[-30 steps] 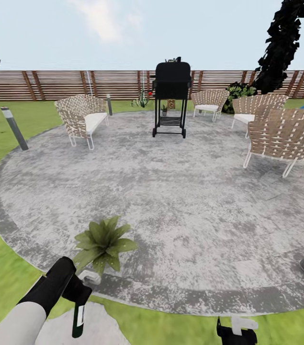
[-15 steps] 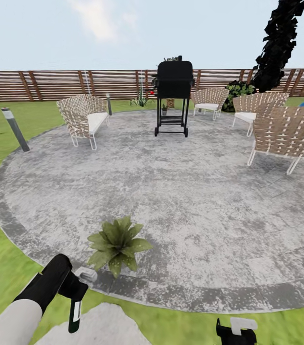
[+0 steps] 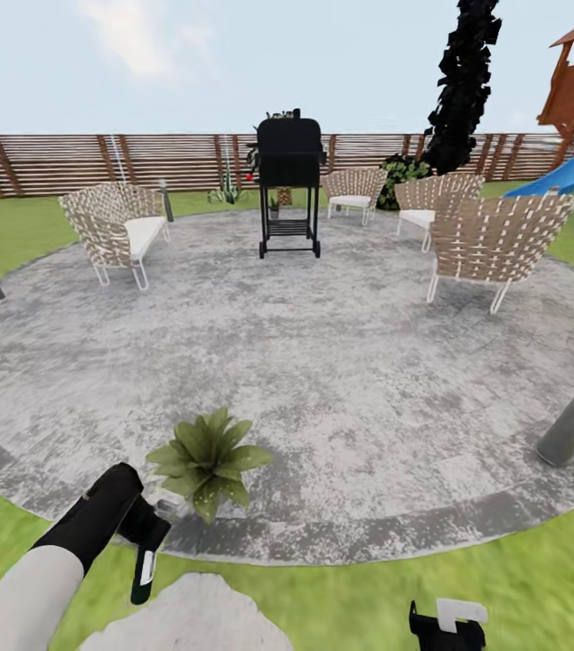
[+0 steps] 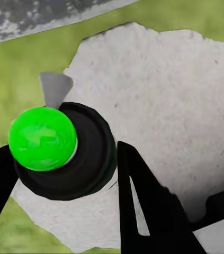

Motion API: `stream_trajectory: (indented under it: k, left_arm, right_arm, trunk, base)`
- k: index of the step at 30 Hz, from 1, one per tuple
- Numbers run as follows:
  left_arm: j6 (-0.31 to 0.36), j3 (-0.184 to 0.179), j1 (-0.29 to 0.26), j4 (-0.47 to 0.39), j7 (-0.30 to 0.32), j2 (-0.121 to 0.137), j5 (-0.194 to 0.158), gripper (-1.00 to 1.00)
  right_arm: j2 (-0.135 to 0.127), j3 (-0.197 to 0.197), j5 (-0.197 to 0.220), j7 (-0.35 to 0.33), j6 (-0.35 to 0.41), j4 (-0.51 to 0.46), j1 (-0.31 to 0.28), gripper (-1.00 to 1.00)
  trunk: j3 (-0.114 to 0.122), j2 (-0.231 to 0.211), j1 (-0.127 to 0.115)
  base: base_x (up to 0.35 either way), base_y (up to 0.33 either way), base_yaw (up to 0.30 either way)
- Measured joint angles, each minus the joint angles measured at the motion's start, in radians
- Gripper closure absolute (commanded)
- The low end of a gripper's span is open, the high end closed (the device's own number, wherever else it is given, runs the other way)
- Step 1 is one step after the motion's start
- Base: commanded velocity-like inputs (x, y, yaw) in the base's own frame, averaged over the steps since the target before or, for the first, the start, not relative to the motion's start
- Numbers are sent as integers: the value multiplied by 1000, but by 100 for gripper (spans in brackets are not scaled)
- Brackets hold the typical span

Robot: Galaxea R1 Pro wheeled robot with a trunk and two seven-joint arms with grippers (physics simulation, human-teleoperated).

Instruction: Pick up the pesticide atomizer in the garden and spray insectifuge to fully cover both potted plants in the garden.

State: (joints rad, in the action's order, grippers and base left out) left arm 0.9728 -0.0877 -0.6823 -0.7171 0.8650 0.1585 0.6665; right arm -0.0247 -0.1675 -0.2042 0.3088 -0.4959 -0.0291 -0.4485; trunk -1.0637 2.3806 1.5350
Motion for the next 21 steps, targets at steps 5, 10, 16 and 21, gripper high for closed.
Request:
stream_trajectory:
  k: [5,10,16,21]
  left_arm:
    - [-2,-36,-68,14,181,42,3,100]
    - [-4,-37,-66,13,242,69,73,100]
    - [-3,-43,-61,19,245,63,77,100]
    - [-6,-42,-58,28,245,58,78,100]
  right_arm:
    - [-1,0,0,1,-1,0,0,-100]
    - [-4,0,0,0,-1,0,0,-100]
    - [-3,0,0,1,-1,-1,0,-100]
    - [-3,0,0,1,-1,-2,0,-100]
  trunk:
    - [0,0,0]
    - [0,0,0]
    - [0,0,0]
    - [0,0,0]
  base:
    - [0,1,-53]
    - [-62,202,-3]
    - [39,300,-23]
    - [190,293,-232]
